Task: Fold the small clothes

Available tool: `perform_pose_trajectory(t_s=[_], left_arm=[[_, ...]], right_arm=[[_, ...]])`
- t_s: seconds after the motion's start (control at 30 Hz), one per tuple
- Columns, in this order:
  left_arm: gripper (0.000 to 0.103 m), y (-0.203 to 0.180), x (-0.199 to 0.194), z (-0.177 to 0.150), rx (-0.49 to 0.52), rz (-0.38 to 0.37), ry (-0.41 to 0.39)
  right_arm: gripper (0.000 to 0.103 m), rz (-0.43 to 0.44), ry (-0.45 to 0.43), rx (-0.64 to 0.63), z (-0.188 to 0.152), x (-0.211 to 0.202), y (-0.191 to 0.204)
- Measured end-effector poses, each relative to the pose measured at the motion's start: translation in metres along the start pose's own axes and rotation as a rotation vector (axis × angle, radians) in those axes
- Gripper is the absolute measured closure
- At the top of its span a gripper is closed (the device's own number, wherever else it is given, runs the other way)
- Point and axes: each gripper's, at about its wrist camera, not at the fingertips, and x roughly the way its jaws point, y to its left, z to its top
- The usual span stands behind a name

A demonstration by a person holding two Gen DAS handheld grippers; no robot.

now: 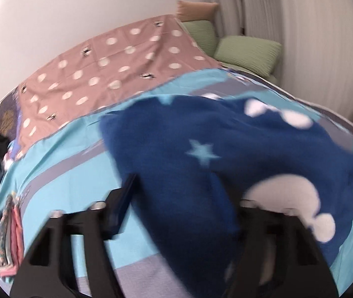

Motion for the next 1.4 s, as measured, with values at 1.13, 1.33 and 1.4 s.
perform_pose_trajectory(t_s=[1.13,1.33,1.4], left_arm=[[0.039,-0.027,0.017,0.025,0.010,-0.132,-0.025],[0.039,0.045,0.010,0.036,-0.269,-0.186,-0.134],[0.041,0.046,0.020,0.041,-0.255,-0.224,-0.131]], right_arm=[[0.071,-0.162,0.187,-0.183,-0.010,0.060,0.014],[0.072,-0.202,0.170,-0.196,-0.013,0.064,0.019],[0.072,-0.204,0.158,-0.185,-0.012,0.066,0.019]])
